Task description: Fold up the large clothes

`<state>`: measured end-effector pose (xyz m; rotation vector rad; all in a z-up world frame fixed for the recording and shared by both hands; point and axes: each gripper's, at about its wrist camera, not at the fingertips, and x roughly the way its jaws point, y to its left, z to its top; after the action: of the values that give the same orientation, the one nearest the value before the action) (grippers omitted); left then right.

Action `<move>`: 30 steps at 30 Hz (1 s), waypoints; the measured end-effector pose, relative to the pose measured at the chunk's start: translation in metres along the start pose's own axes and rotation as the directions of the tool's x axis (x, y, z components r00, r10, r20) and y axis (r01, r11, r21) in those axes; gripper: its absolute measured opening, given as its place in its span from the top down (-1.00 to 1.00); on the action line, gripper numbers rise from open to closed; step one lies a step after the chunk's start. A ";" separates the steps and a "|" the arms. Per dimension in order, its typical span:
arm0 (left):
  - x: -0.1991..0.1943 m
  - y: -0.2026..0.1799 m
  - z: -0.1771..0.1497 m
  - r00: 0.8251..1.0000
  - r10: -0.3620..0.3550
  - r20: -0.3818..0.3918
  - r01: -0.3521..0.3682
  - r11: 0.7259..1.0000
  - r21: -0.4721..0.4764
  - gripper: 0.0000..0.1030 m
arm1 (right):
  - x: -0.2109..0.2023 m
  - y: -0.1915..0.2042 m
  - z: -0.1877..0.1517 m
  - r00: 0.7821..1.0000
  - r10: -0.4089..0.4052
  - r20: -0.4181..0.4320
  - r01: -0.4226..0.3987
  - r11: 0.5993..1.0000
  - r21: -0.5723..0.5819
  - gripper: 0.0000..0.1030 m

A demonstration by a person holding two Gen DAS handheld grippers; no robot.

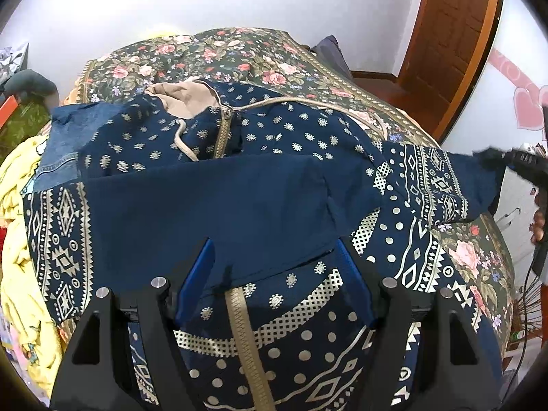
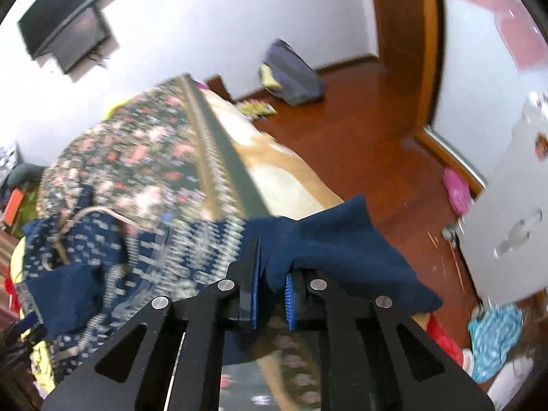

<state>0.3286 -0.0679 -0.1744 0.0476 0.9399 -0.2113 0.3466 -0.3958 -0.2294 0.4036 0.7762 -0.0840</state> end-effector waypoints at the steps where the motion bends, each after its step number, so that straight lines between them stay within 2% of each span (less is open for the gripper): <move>1: -0.002 0.002 0.000 1.000 0.001 0.005 -0.001 1.000 -0.001 -0.38 | -0.006 0.010 0.004 1.000 0.019 0.016 -0.018 1.000 -0.018 0.80; 4: -0.010 0.007 -0.001 1.000 0.004 0.021 -0.003 1.000 -0.007 -0.38 | -0.020 0.043 0.015 0.995 0.073 0.061 -0.068 0.995 -0.077 0.81; 8: -0.020 0.017 -0.004 0.999 0.006 0.037 -0.005 1.000 -0.023 -0.38 | -0.042 0.096 0.023 0.978 0.183 0.101 -0.165 0.972 -0.166 0.81; 14: -0.031 0.033 -0.009 0.998 0.014 0.053 -0.011 0.999 -0.053 -0.38 | -0.043 0.171 0.016 0.944 0.325 0.060 -0.298 0.915 -0.271 0.81; 17: -0.036 0.042 -0.012 0.998 0.018 0.059 -0.014 0.998 -0.068 -0.38 | -0.032 0.210 0.002 0.925 0.381 -0.007 -0.363 0.876 -0.317 0.81; 20: -0.039 0.052 -0.016 0.998 0.020 0.058 -0.014 0.996 -0.089 -0.38 | -0.014 0.240 -0.017 0.914 0.396 -0.086 -0.400 0.845 -0.355 0.81; 25: -0.038 0.066 -0.021 0.999 0.018 0.045 -0.013 0.992 -0.128 -0.38 | 0.024 0.267 -0.056 0.891 0.377 -0.252 -0.450 0.808 -0.381 0.81; 30: -0.034 0.077 -0.027 0.999 0.020 0.030 -0.015 0.988 -0.157 -0.38 | 0.057 0.272 -0.095 0.860 0.326 -0.393 -0.472 0.800 -0.370 0.81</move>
<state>0.3033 0.0163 -0.1669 -0.0916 0.9215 -0.1209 0.3840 -0.1051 -0.2419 0.1226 0.9740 0.5774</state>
